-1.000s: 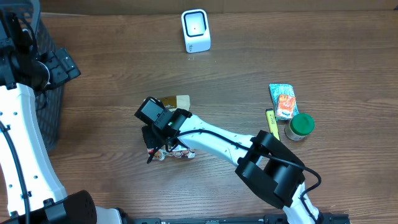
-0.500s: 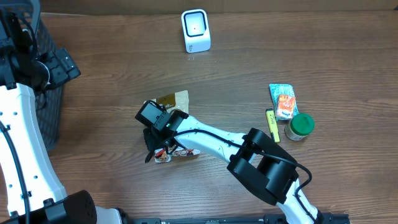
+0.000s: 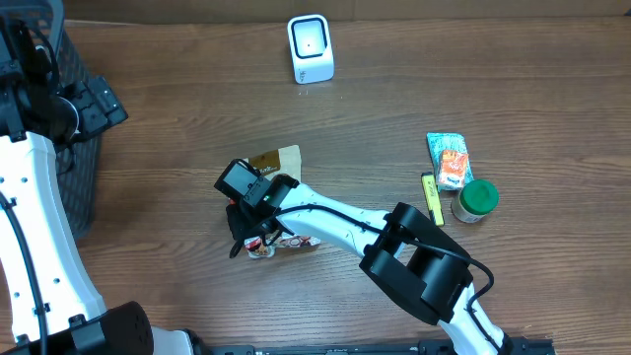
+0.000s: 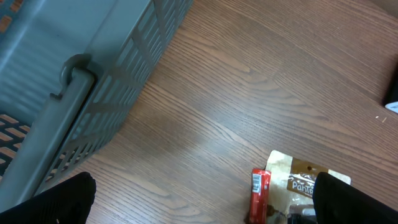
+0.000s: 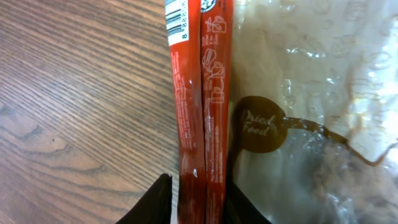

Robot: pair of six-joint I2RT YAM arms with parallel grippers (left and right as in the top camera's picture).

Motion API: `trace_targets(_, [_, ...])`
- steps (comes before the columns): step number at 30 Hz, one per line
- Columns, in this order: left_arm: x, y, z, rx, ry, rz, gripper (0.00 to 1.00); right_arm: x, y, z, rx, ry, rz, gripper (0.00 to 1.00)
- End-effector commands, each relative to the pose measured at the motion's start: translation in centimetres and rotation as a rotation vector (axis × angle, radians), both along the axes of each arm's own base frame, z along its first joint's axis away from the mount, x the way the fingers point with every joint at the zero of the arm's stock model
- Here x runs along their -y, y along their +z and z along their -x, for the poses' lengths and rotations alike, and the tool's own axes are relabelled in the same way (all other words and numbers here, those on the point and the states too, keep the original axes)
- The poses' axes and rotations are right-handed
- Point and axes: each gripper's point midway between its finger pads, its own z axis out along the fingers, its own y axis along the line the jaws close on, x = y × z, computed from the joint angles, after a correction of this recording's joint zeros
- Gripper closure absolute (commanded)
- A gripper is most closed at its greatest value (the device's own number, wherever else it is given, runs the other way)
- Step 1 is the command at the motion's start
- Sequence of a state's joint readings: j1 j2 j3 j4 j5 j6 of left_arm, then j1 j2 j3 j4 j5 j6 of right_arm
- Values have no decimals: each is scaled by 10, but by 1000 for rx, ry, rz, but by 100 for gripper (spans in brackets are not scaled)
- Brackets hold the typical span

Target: Scan the item barcode

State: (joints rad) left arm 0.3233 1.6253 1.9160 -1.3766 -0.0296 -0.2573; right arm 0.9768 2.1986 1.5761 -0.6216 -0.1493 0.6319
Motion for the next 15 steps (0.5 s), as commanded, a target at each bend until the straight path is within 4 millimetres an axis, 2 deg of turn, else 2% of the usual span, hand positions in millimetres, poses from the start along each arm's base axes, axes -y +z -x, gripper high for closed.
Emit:
trace_targets(1, [-1,6,-1,17,-5,-6,0,2,-7,6,-21,17,15,73])
trace_targets(6, [-1,6,-1,17,-5,-6,0,4,-6,6,-23,17,19,74])
trace_targets(15, [-1,6,-1,17,-5,-6,0,4,-6,6,-22,17,19,93])
